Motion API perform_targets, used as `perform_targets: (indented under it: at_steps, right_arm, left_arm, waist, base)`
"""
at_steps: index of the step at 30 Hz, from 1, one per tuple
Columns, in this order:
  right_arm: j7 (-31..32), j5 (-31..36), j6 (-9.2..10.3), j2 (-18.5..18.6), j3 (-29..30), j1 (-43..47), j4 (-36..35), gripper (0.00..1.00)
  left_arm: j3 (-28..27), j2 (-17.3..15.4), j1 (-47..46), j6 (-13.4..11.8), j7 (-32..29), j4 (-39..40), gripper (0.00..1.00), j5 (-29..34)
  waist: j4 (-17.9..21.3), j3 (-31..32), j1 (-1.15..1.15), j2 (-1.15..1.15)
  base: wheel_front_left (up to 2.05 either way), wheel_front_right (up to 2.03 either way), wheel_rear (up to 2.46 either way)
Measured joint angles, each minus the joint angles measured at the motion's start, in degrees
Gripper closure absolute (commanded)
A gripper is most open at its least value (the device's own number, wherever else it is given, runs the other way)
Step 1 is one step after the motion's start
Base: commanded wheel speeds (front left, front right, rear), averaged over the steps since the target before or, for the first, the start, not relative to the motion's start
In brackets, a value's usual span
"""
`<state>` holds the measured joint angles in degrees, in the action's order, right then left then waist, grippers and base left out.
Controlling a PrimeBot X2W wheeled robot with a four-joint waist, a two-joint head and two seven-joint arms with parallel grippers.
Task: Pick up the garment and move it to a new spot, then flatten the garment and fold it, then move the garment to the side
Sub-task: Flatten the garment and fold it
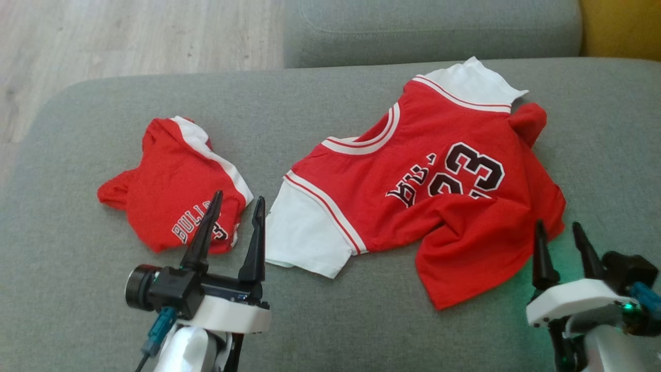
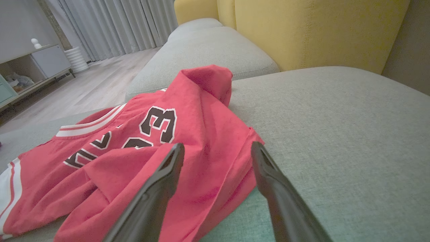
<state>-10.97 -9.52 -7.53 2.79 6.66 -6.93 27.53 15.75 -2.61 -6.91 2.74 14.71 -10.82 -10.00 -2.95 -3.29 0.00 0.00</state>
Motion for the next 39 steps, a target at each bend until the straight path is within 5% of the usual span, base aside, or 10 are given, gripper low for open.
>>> perform_targets:
  at_steps: [9,25,27,39]
  right_arm:
    - [2.05,-0.62,0.0,-0.24,5.34,-2.96,-2.14,0.0]
    - [8.53,5.71,0.0,0.09,12.51,-13.15,16.59,0.0]
    - [7.73,6.79,0.0,0.14,12.65,-14.49,17.67,1.0]
    - [10.27,26.62,0.0,1.94,21.05,-17.5,8.14,1.0]
  left_arm:
    - [-0.01,-0.01,-0.34,0.37,0.0,0.0,0.0,0.55]
    - [0.0,0.0,-2.52,0.89,0.0,-0.19,0.0,0.93]
    - [-0.05,0.0,-2.57,1.31,0.0,-0.21,0.0,0.93]
    - [0.02,0.0,-2.9,1.29,0.0,-0.2,0.0,0.9]
  waist:
    - [0.64,-2.6,0.01,0.0]
    - [-2.59,-6.64,0.0,0.0]
    - [-2.59,-6.65,0.01,0.0]
    - [-2.87,-5.96,0.0,0.0]
  base:
    - [0.0,0.0,0.0]
    - [0.0,0.0,0.0]
    - [0.0,0.0,0.0]
    - [0.0,0.0,0.0]
